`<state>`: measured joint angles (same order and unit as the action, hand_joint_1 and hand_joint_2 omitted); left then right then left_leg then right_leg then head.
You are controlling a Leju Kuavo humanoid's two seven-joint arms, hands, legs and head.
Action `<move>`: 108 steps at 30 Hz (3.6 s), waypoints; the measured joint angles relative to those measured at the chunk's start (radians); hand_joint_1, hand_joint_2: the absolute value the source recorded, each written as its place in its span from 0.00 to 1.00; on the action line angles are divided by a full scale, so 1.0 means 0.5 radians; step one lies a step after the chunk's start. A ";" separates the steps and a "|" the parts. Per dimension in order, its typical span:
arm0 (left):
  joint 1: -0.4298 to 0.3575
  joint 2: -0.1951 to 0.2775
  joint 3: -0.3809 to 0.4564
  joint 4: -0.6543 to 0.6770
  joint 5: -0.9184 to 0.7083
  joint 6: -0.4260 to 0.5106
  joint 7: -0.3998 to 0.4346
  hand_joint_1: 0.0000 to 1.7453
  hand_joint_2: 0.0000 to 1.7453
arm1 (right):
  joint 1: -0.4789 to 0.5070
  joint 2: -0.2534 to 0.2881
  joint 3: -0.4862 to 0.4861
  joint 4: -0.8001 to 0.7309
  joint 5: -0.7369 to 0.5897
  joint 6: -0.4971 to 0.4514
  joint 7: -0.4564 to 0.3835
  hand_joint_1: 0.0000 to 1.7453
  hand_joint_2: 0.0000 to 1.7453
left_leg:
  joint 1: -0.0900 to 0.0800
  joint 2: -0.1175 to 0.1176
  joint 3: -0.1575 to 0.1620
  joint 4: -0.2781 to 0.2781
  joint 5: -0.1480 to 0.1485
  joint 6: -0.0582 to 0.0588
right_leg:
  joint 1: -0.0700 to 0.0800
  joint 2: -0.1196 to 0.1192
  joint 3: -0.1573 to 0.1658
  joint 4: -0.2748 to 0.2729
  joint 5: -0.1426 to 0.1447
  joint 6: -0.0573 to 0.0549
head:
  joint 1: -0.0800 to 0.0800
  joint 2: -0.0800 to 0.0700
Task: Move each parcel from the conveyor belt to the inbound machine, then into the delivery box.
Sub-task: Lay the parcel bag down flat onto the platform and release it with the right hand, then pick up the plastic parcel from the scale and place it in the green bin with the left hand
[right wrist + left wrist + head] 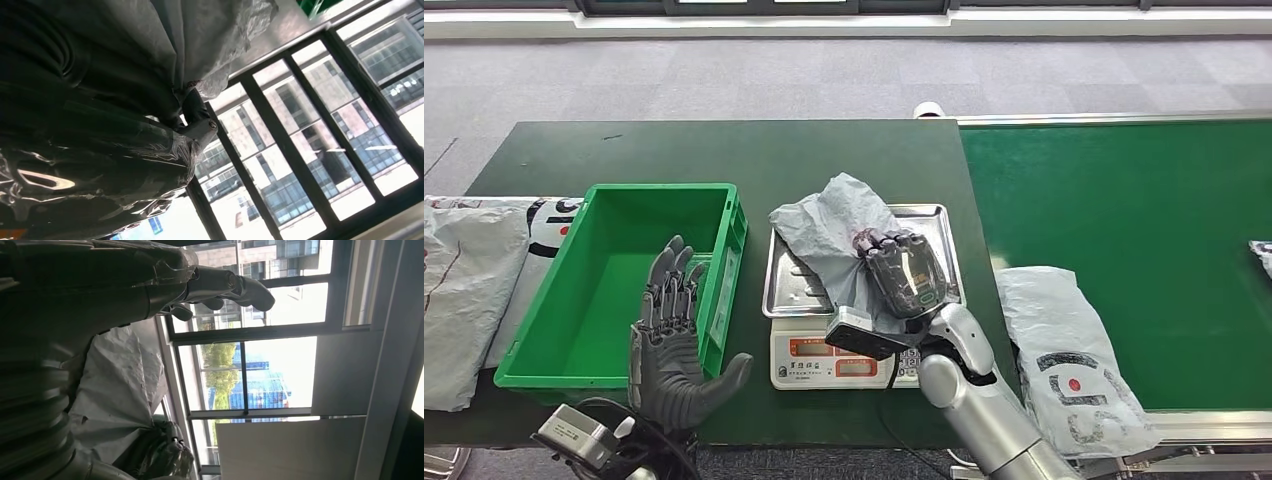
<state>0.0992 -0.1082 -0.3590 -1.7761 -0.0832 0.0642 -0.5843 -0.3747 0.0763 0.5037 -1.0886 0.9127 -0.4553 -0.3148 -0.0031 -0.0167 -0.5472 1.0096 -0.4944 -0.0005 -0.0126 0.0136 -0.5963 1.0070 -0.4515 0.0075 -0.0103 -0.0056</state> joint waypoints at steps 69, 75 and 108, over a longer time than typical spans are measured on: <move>-1.343 -0.374 -0.261 1.790 -0.861 0.001 1.028 0.00 1.00 | 0.505 0.414 -0.301 -1.806 -0.155 -0.484 -0.767 0.00 1.00 | -0.001 0.000 0.000 0.000 0.006 -0.001 | -0.001 -0.002 0.000 0.000 0.007 -0.002 | 0.000 0.000; -1.366 -0.381 -0.262 1.850 -0.866 0.001 1.028 0.00 1.00 | 0.504 0.414 -0.300 -1.792 -0.157 -0.484 -0.767 0.00 1.00 | -0.001 0.000 0.000 0.000 0.006 -0.001 | -0.001 -0.002 0.001 0.000 0.007 -0.002 | 0.000 0.000; -1.831 -0.448 -0.533 2.720 -1.490 -0.127 1.177 1.00 1.00 | 0.327 0.431 -0.299 -1.575 -0.185 -0.484 -0.765 0.00 1.00 | 0.000 0.000 0.002 0.000 0.007 -0.003 | -0.001 -0.002 0.003 0.000 0.007 -0.002 | 0.000 0.000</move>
<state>-0.8165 -0.3323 -0.6254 -0.4159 -0.8284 0.0009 0.0042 -0.2115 0.2917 0.3540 -1.8761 0.8203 -0.6973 -0.6973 -0.0033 -0.0170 -0.5461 1.0098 -0.4910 -0.0018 -0.0130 0.0127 -0.5950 1.0072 -0.4480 0.0064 -0.0103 -0.0055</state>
